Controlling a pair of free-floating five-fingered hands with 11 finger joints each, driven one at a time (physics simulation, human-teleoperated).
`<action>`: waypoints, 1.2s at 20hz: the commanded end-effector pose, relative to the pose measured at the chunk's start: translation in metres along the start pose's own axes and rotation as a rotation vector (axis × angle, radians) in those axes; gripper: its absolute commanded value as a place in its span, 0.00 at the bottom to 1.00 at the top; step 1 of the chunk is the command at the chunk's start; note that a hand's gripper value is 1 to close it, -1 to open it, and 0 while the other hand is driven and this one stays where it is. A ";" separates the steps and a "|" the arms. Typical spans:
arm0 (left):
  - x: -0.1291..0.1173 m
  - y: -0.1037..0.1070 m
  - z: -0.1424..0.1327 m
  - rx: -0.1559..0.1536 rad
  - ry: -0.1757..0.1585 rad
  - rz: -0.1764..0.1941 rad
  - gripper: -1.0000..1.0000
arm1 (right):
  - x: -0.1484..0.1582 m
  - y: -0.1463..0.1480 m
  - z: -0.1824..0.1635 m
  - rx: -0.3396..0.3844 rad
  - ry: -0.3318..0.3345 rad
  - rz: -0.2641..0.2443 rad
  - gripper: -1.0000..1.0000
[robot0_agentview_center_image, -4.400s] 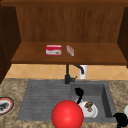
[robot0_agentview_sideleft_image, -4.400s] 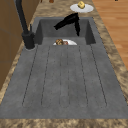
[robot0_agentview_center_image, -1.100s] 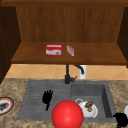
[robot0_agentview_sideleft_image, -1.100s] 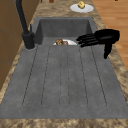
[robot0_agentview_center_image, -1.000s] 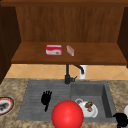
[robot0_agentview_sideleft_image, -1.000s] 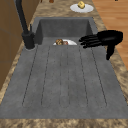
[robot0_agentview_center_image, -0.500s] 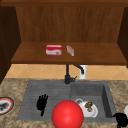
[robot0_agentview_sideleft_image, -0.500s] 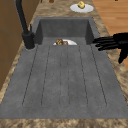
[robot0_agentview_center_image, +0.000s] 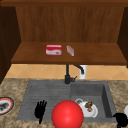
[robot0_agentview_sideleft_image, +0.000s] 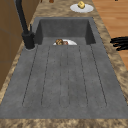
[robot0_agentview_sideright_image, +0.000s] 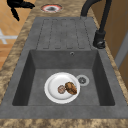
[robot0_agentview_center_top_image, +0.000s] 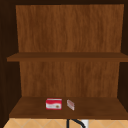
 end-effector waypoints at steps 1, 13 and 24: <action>0.018 0.000 0.003 0.000 -0.005 -0.003 0.00 | 0.000 0.000 0.000 0.000 0.000 0.000 0.50; 0.017 0.002 0.003 0.001 0.000 -0.004 0.00 | 0.000 0.000 0.000 0.000 0.000 0.000 0.50; 0.025 0.053 -0.003 0.031 -0.001 -0.035 0.00 | 0.000 0.000 0.000 0.000 0.000 0.000 0.50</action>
